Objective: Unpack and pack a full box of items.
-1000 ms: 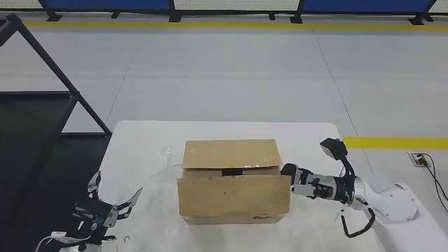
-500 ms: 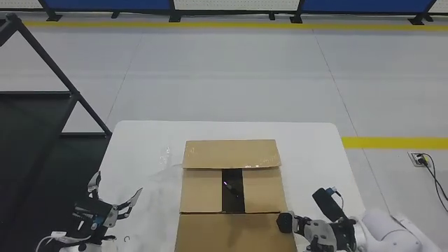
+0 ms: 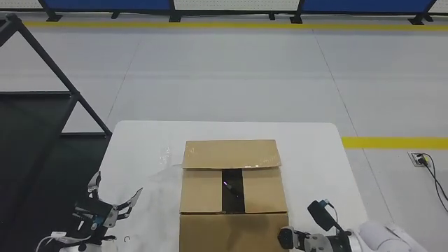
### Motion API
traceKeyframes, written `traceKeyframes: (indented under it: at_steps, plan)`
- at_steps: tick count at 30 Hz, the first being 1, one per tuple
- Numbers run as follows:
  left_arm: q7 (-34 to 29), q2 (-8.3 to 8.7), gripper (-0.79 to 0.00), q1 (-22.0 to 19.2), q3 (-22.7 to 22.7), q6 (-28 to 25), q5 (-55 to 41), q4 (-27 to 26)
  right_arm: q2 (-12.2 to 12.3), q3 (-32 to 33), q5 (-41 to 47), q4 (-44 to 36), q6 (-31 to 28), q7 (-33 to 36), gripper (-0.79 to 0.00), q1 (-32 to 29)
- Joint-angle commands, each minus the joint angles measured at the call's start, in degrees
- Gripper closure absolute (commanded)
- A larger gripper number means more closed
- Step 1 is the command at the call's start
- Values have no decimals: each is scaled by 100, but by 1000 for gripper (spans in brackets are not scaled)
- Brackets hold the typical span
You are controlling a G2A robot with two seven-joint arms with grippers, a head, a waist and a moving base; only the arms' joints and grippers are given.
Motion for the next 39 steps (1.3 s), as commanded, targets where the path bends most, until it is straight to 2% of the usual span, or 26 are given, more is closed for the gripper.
traceKeyframes:
  at_steps: [1,4,11,15,18,22,29,39]
  plan:
    - [0,0,-785,0,0,0,0,0,-39,-51,62,68,0,0,-785,87]
    - [0,0,-785,0,0,0,0,0,-80,-39,211,39,0,0,-785,175]
    - [0,0,-785,0,0,0,0,0,-60,520,1178,-190,0,0,-785,170]
    - [0,0,-785,0,0,0,0,0,-86,523,1746,217,13,13,-785,407]
    - [0,0,-785,0,0,0,0,0,-170,270,2072,578,332,332,-785,852]
    - [0,0,-785,0,0,0,0,0,-364,-78,2291,1178,724,713,-785,1452]
    - [0,0,-785,0,0,0,0,0,-831,-748,2507,2140,1093,866,-785,2209]
    - [0,0,-785,0,0,0,0,0,-1378,-1202,2696,2959,876,798,-785,2780]
